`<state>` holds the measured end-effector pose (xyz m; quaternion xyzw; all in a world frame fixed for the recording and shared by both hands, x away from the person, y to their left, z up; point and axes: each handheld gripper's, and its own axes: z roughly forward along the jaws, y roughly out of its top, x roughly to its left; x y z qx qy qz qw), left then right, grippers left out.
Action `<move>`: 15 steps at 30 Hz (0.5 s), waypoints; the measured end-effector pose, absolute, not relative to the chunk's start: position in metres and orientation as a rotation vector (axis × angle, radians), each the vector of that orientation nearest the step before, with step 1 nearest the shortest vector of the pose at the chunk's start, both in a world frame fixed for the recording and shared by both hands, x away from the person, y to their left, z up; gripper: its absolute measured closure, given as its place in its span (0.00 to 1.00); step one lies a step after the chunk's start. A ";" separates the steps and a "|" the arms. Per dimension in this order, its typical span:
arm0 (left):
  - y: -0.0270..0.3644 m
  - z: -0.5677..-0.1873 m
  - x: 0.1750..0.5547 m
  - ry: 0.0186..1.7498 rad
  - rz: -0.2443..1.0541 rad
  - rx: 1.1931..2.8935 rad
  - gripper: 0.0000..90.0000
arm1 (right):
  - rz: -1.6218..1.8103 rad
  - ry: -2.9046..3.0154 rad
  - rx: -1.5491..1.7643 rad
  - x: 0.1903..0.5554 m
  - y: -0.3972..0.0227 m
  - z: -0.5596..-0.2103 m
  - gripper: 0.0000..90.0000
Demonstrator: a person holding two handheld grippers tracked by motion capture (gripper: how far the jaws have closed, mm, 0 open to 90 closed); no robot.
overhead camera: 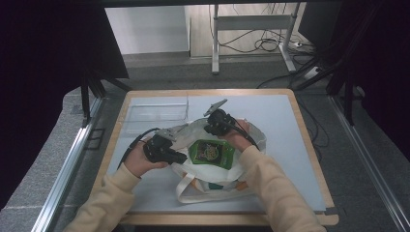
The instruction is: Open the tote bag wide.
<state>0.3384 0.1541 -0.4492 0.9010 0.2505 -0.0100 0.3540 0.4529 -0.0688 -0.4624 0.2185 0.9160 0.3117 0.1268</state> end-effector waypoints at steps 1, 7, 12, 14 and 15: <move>0.154 -0.450 0.339 0.651 -0.028 2.330 0.94 | 0.903 2.664 0.636 0.455 -0.069 -0.463 0.99; 0.150 -0.454 0.339 0.644 -0.039 2.351 0.95 | 0.865 2.645 0.632 0.463 -0.065 -0.465 0.99; 0.148 -0.455 0.339 0.640 -0.046 2.358 0.94 | 0.865 2.637 0.663 0.469 -0.067 -0.467 0.99; 0.148 -0.455 0.339 0.640 -0.046 2.357 0.94 | 0.867 2.642 0.668 0.470 -0.067 -0.469 0.99; 0.148 -0.455 0.339 0.640 -0.045 2.356 0.94 | 0.870 2.644 0.674 0.470 -0.067 -0.469 0.99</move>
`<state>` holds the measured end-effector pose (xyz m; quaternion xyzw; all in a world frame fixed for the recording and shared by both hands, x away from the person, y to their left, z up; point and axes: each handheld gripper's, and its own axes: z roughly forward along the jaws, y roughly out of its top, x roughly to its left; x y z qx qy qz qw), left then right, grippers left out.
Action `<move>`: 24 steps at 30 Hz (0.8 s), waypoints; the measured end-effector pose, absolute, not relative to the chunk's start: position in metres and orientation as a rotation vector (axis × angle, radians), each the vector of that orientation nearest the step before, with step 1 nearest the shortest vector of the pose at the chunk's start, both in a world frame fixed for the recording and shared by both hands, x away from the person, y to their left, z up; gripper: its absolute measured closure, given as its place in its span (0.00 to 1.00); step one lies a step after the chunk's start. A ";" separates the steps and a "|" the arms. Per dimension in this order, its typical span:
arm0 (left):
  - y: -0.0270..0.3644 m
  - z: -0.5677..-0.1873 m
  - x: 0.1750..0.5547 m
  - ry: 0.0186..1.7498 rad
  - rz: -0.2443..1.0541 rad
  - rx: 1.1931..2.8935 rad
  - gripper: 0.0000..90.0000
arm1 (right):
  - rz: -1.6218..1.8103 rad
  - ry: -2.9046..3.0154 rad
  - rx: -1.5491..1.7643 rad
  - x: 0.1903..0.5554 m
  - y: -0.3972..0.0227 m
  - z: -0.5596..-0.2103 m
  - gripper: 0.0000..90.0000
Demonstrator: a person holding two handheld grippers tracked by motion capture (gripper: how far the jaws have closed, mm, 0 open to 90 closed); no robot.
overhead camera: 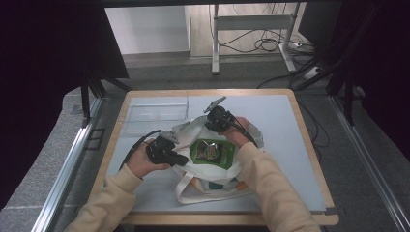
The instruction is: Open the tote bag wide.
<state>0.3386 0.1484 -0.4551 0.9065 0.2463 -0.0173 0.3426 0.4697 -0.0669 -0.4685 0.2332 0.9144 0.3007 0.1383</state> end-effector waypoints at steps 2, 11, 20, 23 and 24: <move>0.149 -0.455 0.339 0.645 -0.040 2.355 0.94 | 0.882 2.656 0.685 0.466 -0.066 -0.467 0.99; 0.154 -0.456 0.341 0.665 -0.032 2.345 0.94 | 0.944 2.781 0.513 0.431 -0.046 -0.458 0.99; 0.153 -0.456 0.342 0.669 -0.035 2.343 0.94 | 0.912 2.872 0.473 0.424 -0.034 -0.477 0.99; 0.153 -0.457 0.342 0.672 -0.037 2.344 0.94 | 0.912 2.891 0.449 0.423 -0.030 -0.481 0.99; 0.153 -0.457 0.342 0.670 -0.038 2.346 0.95 | 0.909 2.893 0.445 0.423 -0.029 -0.482 0.99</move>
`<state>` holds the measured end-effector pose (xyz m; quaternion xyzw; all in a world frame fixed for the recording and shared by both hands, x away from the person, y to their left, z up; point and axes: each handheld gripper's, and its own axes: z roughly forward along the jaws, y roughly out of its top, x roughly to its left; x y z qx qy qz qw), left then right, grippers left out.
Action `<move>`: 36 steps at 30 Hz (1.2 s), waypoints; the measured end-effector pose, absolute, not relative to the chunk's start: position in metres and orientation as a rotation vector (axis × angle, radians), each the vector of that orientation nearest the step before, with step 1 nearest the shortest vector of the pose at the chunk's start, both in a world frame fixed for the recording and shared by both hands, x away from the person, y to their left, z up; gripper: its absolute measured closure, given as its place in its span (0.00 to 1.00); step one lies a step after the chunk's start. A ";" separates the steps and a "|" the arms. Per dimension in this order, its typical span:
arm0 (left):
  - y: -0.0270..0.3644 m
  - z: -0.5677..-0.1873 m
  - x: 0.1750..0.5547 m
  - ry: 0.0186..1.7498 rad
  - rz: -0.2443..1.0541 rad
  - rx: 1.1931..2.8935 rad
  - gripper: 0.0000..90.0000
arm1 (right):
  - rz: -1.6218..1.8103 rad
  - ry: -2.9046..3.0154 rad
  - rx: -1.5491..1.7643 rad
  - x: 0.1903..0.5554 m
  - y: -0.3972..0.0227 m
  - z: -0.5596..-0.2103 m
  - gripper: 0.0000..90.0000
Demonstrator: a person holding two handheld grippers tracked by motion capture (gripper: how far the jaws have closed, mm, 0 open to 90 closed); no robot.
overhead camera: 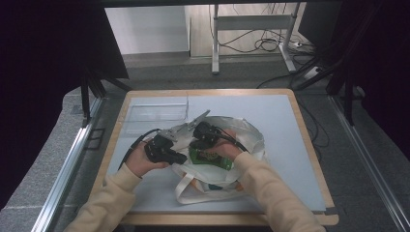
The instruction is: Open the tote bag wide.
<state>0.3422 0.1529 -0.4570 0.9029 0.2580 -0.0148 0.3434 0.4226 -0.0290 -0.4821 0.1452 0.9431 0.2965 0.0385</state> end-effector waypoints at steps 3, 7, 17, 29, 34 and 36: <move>0.152 -0.458 0.342 0.667 -0.041 2.353 0.95 | 0.893 2.882 0.448 0.424 -0.026 -0.485 0.99; 0.151 -0.458 0.342 0.663 -0.048 2.362 0.95 | 0.873 2.846 0.472 0.429 -0.025 -0.487 0.99; 0.150 -0.460 0.342 0.665 -0.057 2.368 0.95 | 0.852 2.797 0.545 0.443 -0.023 -0.490 0.99; 0.151 -0.461 0.342 0.669 -0.061 2.370 0.96 | 0.883 2.885 0.447 0.424 -0.017 -0.491 0.99; 0.150 -0.461 0.341 0.662 -0.063 2.380 0.96 | 0.862 2.838 0.486 0.430 -0.014 -0.493 0.98; 0.150 -0.462 0.341 0.663 -0.066 2.382 0.96 | 0.873 2.812 0.515 0.434 -0.016 -0.494 0.98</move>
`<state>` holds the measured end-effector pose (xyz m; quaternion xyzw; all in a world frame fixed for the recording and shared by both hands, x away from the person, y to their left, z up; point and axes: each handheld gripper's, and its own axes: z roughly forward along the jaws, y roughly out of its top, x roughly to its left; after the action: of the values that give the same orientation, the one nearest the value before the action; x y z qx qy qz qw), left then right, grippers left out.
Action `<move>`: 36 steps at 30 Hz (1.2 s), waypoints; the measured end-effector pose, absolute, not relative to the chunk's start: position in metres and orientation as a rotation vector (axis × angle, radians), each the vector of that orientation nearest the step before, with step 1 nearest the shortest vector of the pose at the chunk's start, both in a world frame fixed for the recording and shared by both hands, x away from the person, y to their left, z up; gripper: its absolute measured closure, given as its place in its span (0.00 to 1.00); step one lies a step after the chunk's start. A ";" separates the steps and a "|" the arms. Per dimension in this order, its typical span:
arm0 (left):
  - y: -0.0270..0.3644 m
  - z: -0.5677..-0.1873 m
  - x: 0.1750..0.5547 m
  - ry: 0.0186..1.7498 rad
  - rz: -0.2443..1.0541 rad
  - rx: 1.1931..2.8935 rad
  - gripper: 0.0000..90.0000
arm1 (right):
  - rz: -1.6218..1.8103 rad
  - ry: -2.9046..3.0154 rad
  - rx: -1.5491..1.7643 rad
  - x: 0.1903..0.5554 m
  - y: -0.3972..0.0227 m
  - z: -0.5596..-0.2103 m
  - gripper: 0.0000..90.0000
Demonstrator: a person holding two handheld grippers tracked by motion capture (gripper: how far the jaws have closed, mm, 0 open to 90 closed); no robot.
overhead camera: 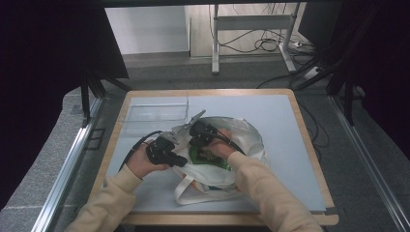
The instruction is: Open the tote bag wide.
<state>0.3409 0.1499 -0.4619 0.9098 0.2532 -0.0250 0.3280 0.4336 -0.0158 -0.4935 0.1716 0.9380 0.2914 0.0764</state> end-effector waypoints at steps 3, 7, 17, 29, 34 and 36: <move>0.150 -0.464 0.342 0.668 -0.075 2.383 0.96 | 0.890 2.775 0.553 0.439 -0.018 -0.492 0.98; 0.148 -0.465 0.341 0.667 -0.077 2.389 0.96 | 0.894 2.753 0.568 0.446 -0.019 -0.493 0.99; 0.148 -0.466 0.341 0.666 -0.091 2.394 0.96 | 0.890 2.745 0.583 0.449 -0.020 -0.493 0.98; 0.150 -0.466 0.340 0.662 -0.080 2.404 0.96 | 0.901 2.719 0.614 0.426 -0.066 -0.451 0.98; 0.147 -0.464 0.337 0.660 -0.080 2.391 0.96 | 0.851 2.724 0.644 0.414 -0.088 -0.446 0.99; 0.146 -0.464 0.336 0.656 -0.078 2.397 0.96 | 0.829 2.738 0.646 0.409 -0.094 -0.445 0.98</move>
<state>0.3364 0.1455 -0.4643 0.9128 0.2498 -0.0297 0.3217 0.4090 -0.0939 -0.4454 0.2192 0.9285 0.2811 0.1040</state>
